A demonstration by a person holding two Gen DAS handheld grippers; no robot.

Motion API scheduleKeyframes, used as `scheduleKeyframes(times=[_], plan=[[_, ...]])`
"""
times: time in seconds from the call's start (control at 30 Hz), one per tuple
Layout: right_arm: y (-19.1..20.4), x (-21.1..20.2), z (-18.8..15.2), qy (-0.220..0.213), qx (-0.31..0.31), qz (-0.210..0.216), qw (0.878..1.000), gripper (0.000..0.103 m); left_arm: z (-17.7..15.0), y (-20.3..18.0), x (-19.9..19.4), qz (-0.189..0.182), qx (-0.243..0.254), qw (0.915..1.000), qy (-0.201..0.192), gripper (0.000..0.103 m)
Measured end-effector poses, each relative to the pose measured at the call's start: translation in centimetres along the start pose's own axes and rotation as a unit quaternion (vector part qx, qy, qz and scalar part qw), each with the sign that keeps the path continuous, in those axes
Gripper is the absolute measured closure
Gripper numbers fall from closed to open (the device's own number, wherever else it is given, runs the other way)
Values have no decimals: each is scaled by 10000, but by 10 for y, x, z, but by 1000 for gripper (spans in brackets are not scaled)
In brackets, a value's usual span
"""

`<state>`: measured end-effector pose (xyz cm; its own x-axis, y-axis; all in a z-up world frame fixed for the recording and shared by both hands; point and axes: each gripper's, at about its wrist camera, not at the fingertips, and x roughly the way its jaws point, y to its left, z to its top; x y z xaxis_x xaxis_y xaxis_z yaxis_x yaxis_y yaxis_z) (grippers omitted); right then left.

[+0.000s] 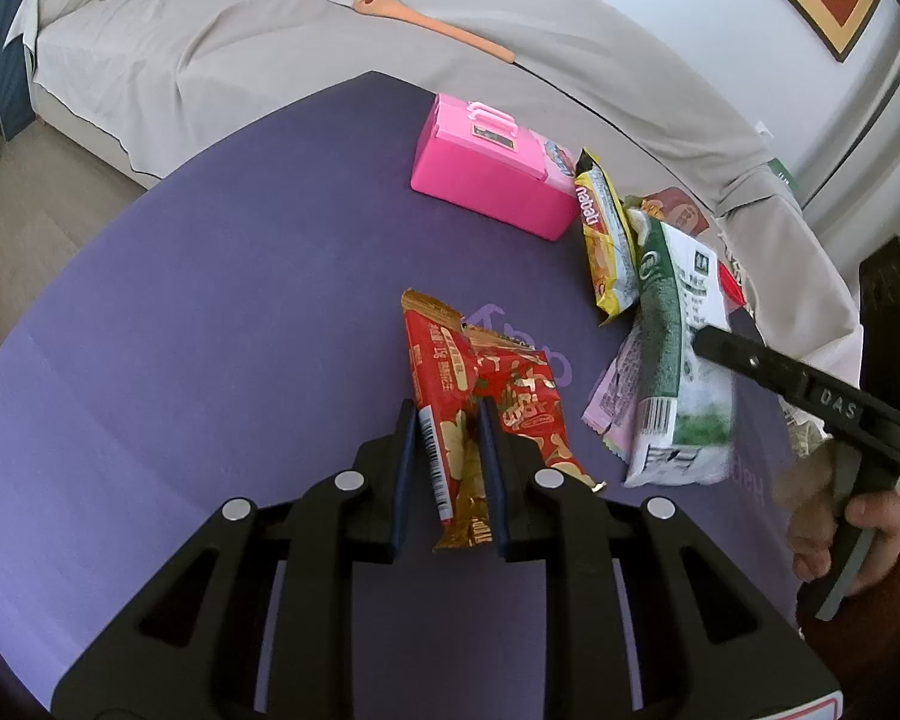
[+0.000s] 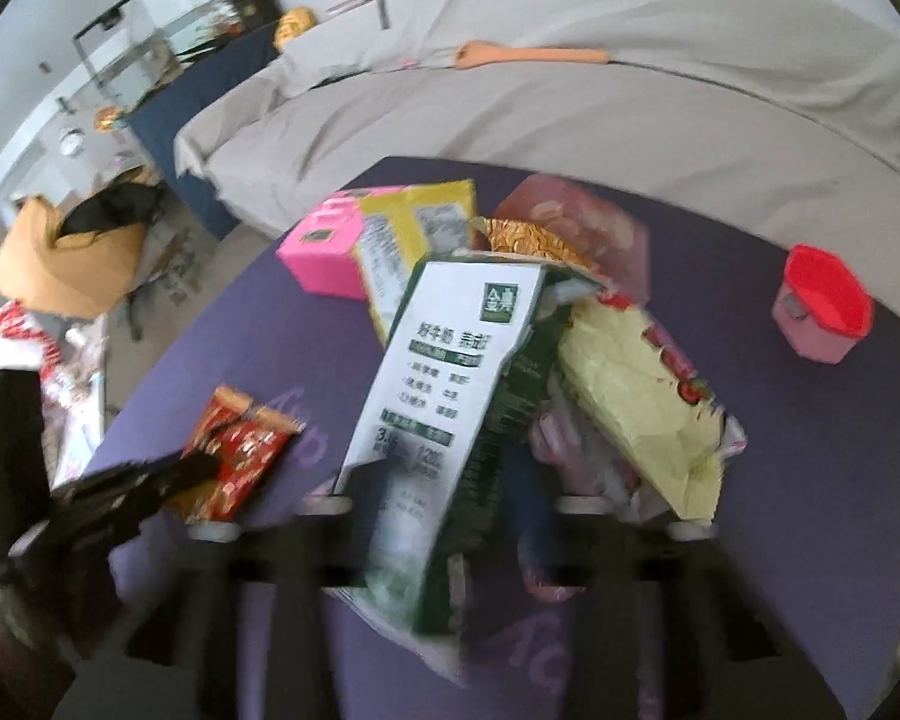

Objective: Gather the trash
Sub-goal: 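Lift the red wrapper with the left tool while the right tool grasps the green milk carton, then lift the green milk carton with the right tool while the left tool holds the red wrapper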

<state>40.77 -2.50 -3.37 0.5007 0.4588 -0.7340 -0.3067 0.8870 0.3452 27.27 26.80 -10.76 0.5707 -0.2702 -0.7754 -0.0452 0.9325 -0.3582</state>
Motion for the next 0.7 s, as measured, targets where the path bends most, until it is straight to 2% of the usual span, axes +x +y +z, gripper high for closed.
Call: scheduleKeyframes(times=[0.03, 0.37, 0.5, 0.6, 0.63, 0.7], plan=[[-2, -3, -2, 9, 28, 47, 10000, 87, 0, 0, 0, 5, 4, 10000, 6, 85], [-28, -44, -23, -236, 145, -329, 9991, 92, 0, -14, -5, -9, 102, 9999, -33, 88], [-46, -63, -37, -192, 33, -819, 9964, 92, -2, -20, -6, -66, 165, 9998, -15, 88], [-63, -75, -50, -201, 135, -818, 9964, 91, -4, -24, -2, -86, 195, 9998, 47, 88], [-68, -79, -54, -223, 223, -801, 9963, 90, -3, -25, 0, -94, 192, 9997, 73, 88], [-72, -87, -56, -371, 388, -663, 9964, 66, -1, -25, 4, -102, 156, 9998, 118, 88]])
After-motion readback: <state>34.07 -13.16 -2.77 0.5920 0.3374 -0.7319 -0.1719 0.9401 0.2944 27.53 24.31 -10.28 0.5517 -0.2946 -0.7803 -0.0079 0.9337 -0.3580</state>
